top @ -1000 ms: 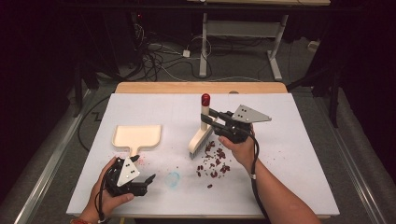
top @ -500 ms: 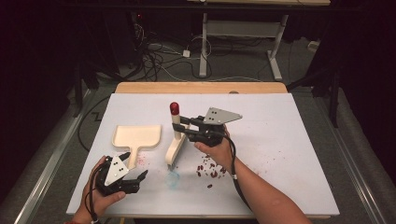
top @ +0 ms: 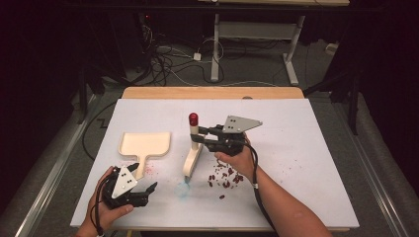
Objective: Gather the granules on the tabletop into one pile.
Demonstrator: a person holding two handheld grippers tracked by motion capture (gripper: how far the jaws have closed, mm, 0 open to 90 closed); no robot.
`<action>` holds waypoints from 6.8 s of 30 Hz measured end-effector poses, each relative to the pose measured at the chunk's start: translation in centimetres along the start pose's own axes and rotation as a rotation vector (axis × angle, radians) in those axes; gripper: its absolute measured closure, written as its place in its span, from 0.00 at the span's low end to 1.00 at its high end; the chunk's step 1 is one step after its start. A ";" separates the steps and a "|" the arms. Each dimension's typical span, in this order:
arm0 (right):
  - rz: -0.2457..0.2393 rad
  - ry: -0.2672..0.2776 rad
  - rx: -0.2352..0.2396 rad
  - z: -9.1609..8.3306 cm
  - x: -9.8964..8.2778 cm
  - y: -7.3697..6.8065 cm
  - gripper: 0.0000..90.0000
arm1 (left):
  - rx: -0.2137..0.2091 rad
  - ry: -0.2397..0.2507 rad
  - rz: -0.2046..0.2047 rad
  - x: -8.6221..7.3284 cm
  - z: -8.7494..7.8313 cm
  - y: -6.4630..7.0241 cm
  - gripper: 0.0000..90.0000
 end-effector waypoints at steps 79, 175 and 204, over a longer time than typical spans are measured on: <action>0.190 -0.002 -0.712 -8.9 -1.6 -1.0 0.78 | -0.141 0.031 0.146 3.9 2.9 2.9 0.19; -0.044 -0.089 0.121 -3.4 -0.3 -2.7 0.77 | -0.098 0.038 0.066 3.0 1.8 0.8 0.19; -0.024 -0.045 -0.078 -10.8 -1.0 1.3 0.77 | -0.114 0.018 0.088 3.4 2.5 1.6 0.19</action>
Point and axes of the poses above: each handheld gripper's, and its own axes: z roughly forward along the jaws, x roughly out of its top, y roughly to its right, the point moved 8 cm from there along z, roughly forward along the jaws, and after that the axes turned 7 degrees about -y, right-handed, at the moved point
